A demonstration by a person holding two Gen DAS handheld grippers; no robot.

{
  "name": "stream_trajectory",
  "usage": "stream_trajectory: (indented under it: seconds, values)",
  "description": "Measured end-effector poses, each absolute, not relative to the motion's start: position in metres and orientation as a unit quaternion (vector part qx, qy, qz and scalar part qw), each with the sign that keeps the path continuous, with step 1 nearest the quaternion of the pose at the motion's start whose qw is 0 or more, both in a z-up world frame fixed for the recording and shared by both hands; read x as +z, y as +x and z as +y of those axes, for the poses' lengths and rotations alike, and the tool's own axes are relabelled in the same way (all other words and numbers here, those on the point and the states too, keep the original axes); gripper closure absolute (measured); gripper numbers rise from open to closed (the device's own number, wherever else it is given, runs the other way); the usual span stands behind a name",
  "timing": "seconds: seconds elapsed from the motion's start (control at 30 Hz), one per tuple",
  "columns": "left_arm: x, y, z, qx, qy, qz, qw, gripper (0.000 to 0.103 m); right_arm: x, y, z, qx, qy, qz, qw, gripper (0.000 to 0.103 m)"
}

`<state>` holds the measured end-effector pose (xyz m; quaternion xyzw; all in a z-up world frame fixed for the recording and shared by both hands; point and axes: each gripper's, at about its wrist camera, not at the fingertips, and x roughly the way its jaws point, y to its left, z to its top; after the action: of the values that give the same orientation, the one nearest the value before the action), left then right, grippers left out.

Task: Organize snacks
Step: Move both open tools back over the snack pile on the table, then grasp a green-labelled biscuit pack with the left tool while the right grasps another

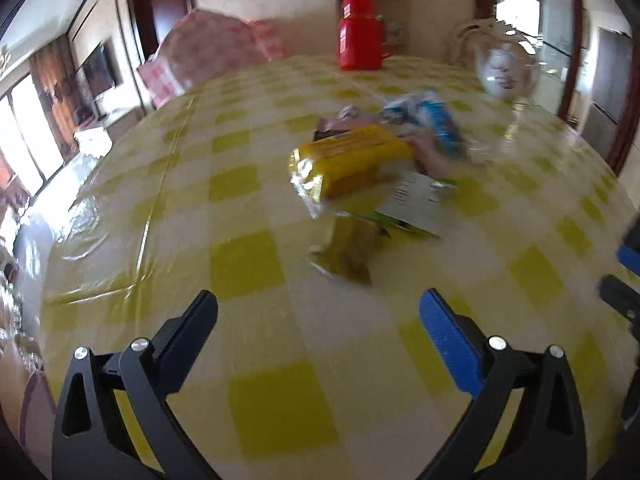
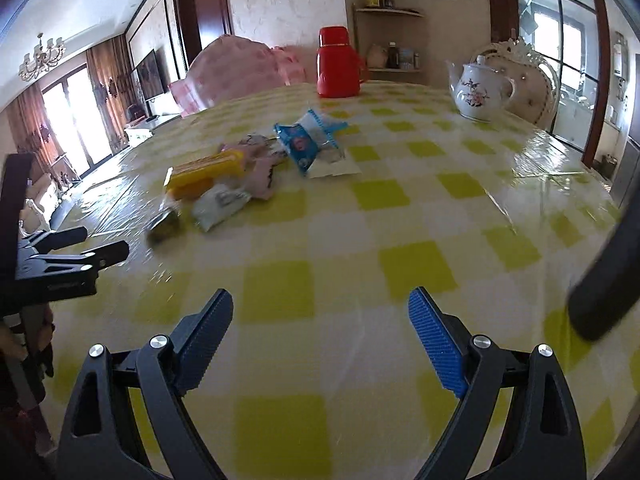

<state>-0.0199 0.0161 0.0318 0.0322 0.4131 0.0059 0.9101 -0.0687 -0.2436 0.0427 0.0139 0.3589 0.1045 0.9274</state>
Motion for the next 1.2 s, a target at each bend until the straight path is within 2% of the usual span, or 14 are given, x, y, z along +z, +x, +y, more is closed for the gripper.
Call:
stream_trajectory:
  seconds: [0.17, 0.23, 0.37, 0.4, 0.43, 0.5, 0.6, 0.77, 0.9, 0.97, 1.03, 1.07, 1.2]
  values:
    - [0.014, 0.018, 0.014, 0.003, 0.051, 0.438, 0.897, 0.003, 0.036, -0.026, -0.234, 0.142, 0.034, 0.387, 0.911, 0.016]
    - [0.007, 0.024, 0.013, -0.005, 0.059, 0.444, 0.894, 0.018, 0.035, -0.014, -0.224, 0.16, 0.038, 0.396, 0.903, 0.016]
    - [0.006, 0.036, 0.018, -0.028, 0.04, 0.446, 0.894, 0.031, 0.033, 0.003, -0.205, 0.182, 0.042, 0.404, 0.895, 0.016]
    - [0.006, 0.038, 0.018, -0.041, 0.035, 0.445, 0.894, 0.043, 0.033, 0.007, -0.198, 0.188, 0.042, 0.407, 0.893, 0.016]
    - [0.009, 0.038, 0.017, -0.046, 0.038, 0.44, 0.896, 0.063, 0.034, 0.009, -0.194, 0.191, 0.04, 0.408, 0.892, 0.016]
    - [0.012, 0.039, 0.016, -0.033, 0.044, 0.436, 0.898, 0.066, 0.034, 0.015, -0.181, 0.199, 0.032, 0.41, 0.89, 0.017]
    - [0.02, 0.036, 0.031, 0.002, 0.0, 0.42, 0.908, 0.071, 0.031, 0.03, -0.164, 0.21, 0.05, 0.423, 0.88, 0.022]
    - [0.027, 0.03, 0.064, 0.04, -0.076, 0.397, 0.914, 0.071, 0.018, 0.055, -0.127, 0.203, 0.069, 0.457, 0.863, 0.03]
    - [0.029, 0.027, 0.074, 0.051, -0.099, 0.389, 0.914, 0.071, 0.017, 0.067, -0.093, 0.166, 0.042, 0.454, 0.875, 0.03]
    - [0.029, 0.027, 0.074, 0.048, -0.103, 0.391, 0.914, 0.071, 0.016, 0.072, -0.074, 0.133, -0.006, 0.449, 0.883, 0.03]
    - [0.029, 0.028, 0.075, 0.042, -0.109, 0.391, 0.913, 0.071, 0.013, 0.071, -0.067, 0.124, -0.038, 0.443, 0.887, 0.041]
    - [0.028, 0.028, 0.075, 0.042, -0.111, 0.391, 0.913, 0.071, 0.014, 0.07, -0.067, 0.121, -0.049, 0.439, 0.889, 0.06]
    - [0.026, 0.028, 0.075, 0.038, -0.115, 0.391, 0.913, 0.071, 0.024, 0.055, -0.09, 0.13, -0.063, 0.407, 0.902, 0.063]
